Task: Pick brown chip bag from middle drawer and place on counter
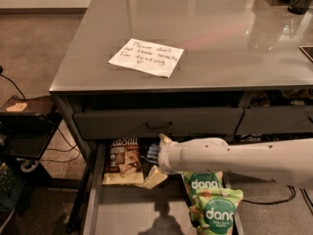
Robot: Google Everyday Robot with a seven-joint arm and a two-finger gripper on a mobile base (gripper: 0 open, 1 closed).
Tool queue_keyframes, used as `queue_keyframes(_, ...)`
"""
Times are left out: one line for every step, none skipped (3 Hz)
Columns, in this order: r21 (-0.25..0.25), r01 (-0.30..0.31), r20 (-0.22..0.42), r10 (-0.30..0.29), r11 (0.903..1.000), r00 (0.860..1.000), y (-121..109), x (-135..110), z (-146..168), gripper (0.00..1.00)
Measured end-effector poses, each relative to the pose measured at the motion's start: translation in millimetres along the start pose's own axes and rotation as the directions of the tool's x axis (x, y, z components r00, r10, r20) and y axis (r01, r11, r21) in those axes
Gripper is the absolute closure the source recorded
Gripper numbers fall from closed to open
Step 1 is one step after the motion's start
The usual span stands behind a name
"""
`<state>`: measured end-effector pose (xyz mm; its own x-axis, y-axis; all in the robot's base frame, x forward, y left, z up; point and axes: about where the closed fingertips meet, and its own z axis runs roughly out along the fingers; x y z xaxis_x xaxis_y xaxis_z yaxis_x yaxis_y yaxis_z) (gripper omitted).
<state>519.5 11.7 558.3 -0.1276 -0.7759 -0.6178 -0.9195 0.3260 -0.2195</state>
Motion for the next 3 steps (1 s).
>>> queue_keyframes(-0.001, 0.005, 0.031, -0.005, 1.0, 0.999, 19, 12, 42, 0.0)
queue_keyframes(0.011, -0.004, 0.078, 0.003, 0.9999, 0.997, 25, 19, 82, 0.0)
queue_keyframes(0.021, -0.02, 0.138, 0.017, 0.9996, 0.99, 25, 20, 119, 0.0)
